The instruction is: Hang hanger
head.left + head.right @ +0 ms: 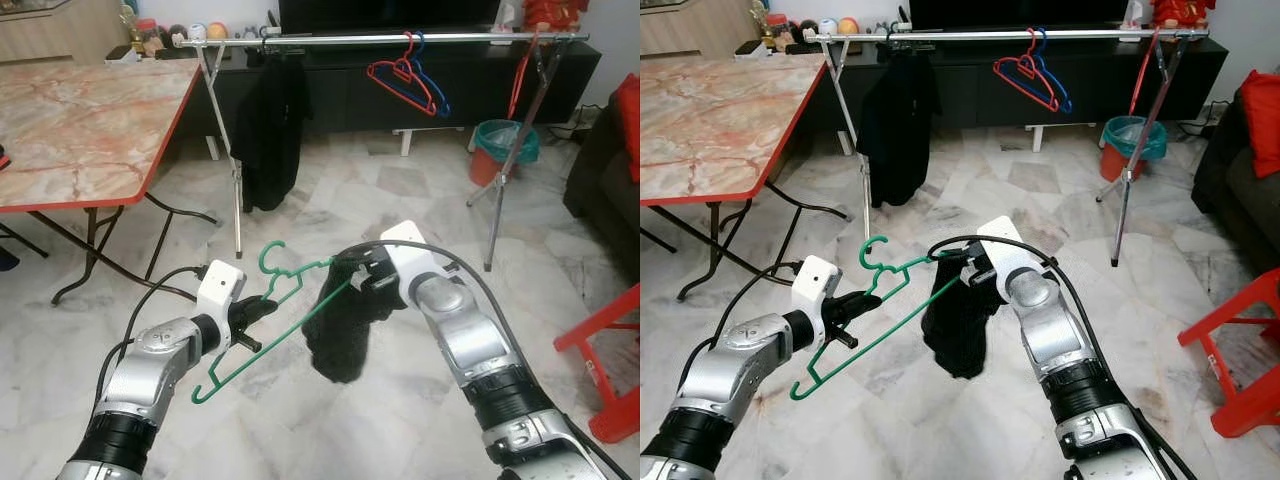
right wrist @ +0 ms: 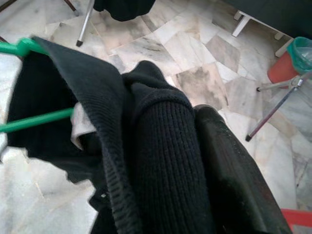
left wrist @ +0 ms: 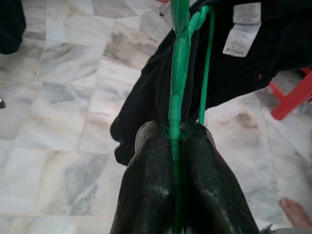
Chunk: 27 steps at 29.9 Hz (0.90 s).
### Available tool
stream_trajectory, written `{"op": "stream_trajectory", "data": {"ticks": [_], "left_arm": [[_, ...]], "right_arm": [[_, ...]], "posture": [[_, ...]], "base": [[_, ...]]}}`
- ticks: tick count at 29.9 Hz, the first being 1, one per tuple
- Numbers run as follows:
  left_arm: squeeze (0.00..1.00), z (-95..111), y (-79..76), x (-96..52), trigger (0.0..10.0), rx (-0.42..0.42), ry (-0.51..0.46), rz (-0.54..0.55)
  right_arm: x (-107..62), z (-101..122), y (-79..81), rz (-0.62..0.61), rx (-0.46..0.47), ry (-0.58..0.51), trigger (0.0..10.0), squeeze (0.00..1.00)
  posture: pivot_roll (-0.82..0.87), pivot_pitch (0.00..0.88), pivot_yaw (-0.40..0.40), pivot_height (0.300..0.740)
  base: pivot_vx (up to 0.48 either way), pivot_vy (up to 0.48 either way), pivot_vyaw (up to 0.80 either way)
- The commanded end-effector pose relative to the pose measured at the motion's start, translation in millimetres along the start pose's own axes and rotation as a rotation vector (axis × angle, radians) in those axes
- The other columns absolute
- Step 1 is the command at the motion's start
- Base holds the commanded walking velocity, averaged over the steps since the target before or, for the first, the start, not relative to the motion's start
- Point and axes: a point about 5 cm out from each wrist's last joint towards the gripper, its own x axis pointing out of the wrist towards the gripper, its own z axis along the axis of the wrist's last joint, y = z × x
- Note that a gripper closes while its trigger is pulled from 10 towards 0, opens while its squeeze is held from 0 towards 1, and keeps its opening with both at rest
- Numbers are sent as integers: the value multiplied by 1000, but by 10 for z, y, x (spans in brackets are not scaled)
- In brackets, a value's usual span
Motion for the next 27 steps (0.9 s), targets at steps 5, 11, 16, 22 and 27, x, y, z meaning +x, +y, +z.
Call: {"op": "stream_trajectory", "data": {"ticks": [5,11,16,22,27], "left_arm": [[0,40,48,-28,10000,6,-14,17],[0,54,-74,-61,10000,15,-28,-111],[0,92,-215,-126,10000,-13,-60,-257],[0,155,-271,-150,10000,-48,-103,-320],[0,184,-377,-201,10000,-68,-115,-427]], "right_arm": [[-46,74,121,73,-80,-41,10000,0],[-80,166,201,123,-93,-89,10000,0],[-114,265,264,168,-29,-111,10000,0],[-147,340,326,207,8,-136,10000,0],[-195,408,416,269,64,-161,10000,0]], "posture": [[-59,1,33,740],[-59,1,34,740],[-57,2,33,740],[-57,3,33,740],[-59,2,33,740]], "base": [[0,0,0],[0,0,0],[0,0,0],[0,0,0],[0,0,0]]}}
